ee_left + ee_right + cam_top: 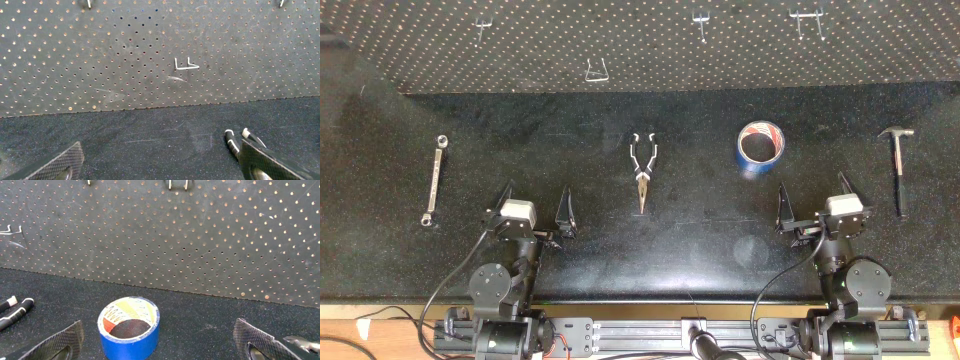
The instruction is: Place Tools Onto Pegboard
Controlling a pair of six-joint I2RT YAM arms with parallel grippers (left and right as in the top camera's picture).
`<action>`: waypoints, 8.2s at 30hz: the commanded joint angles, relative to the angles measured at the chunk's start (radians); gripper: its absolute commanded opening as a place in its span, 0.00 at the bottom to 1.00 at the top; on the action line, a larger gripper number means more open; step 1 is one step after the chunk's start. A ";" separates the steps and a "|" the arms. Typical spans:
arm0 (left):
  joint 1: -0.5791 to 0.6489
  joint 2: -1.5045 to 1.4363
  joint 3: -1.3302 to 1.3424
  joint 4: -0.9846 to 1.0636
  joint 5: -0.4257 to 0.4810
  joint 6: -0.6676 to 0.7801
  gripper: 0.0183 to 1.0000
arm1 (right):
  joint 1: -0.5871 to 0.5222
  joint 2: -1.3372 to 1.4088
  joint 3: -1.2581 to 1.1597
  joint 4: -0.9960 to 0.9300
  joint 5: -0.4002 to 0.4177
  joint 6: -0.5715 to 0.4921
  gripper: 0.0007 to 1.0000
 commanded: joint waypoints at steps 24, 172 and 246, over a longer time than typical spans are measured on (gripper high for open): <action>-0.003 -0.005 -0.003 -0.007 -0.003 0.013 0.99 | -0.006 -0.013 -0.001 -0.009 0.016 -0.014 0.98; 0.169 1.261 0.940 -0.104 -0.161 0.079 0.01 | -0.006 -0.013 -0.001 -0.009 0.016 -0.014 0.98; -0.452 1.938 1.408 -0.768 -0.129 -0.590 1.00 | -0.006 -0.013 -0.001 -0.009 0.016 -0.014 0.98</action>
